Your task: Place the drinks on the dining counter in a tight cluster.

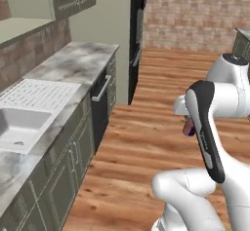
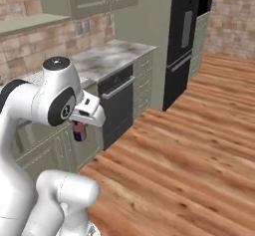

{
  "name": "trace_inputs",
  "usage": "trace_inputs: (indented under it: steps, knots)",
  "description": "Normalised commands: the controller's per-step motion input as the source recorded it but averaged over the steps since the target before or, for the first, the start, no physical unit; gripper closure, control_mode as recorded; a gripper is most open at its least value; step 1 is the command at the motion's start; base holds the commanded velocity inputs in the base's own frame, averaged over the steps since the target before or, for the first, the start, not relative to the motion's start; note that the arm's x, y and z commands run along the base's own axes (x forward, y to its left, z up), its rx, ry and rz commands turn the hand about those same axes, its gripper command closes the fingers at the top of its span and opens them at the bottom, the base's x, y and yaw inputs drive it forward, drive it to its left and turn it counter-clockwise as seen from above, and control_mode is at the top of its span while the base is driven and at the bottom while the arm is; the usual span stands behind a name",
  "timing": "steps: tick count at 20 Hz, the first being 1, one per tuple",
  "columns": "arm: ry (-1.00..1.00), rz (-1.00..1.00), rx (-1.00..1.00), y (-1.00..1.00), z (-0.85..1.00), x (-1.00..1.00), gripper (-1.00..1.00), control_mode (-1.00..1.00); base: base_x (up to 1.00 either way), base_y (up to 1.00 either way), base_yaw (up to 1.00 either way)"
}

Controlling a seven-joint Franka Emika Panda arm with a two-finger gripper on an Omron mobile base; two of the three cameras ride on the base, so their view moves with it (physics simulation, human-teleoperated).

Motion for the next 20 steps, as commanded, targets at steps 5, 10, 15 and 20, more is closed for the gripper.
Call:
trace_inputs:
  steps: [5,10,15,20]
  knots:
    - [0.0,0.0,0.0,0.0,0.0,0.0,1.0,1.0,1.0,-0.05,-0.14]
    - [0.0,0.0,0.0,0.0,0.0,0.0,1.0,1.0,1.0,-0.13,-0.39]
    - [0.0,0.0,0.0,0.0,0.0,0.0,1.0,1.0,0.86,0.1,-0.66]
    - [0.0,0.0,0.0,0.0,0.0,0.0,1.0,1.0,0.36,0.34,-0.88]
